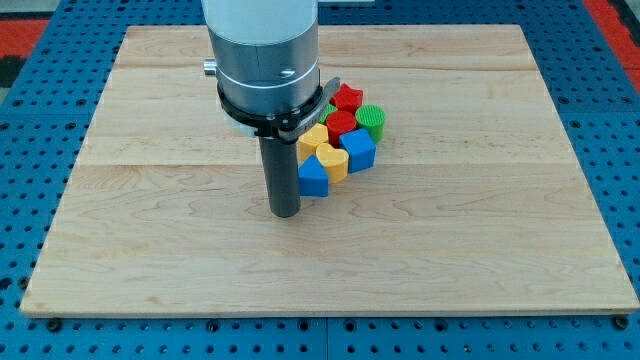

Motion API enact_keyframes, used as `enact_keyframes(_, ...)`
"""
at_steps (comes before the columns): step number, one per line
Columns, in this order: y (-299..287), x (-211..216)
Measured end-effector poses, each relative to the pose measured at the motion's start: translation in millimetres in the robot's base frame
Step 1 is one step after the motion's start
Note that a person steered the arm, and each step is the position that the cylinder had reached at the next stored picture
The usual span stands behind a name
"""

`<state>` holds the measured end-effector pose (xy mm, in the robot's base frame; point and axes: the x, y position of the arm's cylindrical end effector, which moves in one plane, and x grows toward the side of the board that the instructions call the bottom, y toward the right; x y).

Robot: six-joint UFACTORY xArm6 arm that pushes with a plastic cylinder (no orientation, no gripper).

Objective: Move the arm to the bottom left of the blue triangle

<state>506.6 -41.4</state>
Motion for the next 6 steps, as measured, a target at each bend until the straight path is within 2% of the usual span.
enact_keyframes(4, -9.8, 3.9)
enact_keyframes(6, -12.4, -32.1)
